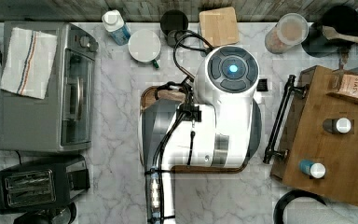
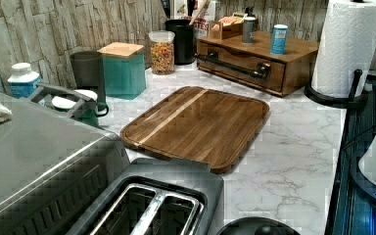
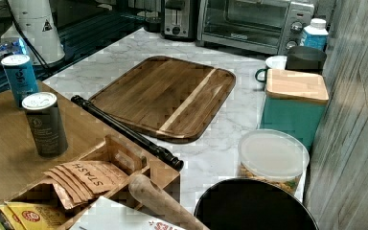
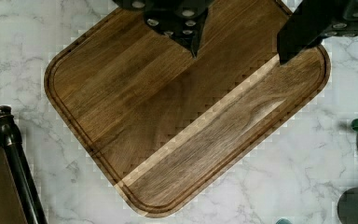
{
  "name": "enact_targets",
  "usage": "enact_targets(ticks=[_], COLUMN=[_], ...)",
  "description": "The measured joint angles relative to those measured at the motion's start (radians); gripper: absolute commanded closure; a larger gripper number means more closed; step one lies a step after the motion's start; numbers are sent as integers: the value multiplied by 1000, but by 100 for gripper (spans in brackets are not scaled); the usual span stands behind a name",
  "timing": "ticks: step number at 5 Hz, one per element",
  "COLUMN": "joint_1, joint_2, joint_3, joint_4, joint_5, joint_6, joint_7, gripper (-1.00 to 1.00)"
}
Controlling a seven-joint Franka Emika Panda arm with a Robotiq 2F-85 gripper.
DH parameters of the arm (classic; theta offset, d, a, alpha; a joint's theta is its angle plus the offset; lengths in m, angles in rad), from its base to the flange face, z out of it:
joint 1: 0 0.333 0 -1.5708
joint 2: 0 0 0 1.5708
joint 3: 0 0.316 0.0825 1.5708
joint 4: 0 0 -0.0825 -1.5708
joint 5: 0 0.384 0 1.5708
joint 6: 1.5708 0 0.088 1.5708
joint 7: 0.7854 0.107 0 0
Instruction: Open the drawer.
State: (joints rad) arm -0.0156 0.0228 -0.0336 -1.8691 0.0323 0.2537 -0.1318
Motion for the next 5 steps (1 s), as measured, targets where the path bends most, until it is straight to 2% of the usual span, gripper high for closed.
enact_targets(ticks=[3,4,5], joint_1=[-3,-5,-7], joint_2=[0,1,14], joint_3=[0,-7,-27], joint_4=[-34,-62,-70], joint_5=[1,-54,-61], joint_6=[49,119,125], joint_7=[0,-12,-98], gripper=[-100,-100,-100])
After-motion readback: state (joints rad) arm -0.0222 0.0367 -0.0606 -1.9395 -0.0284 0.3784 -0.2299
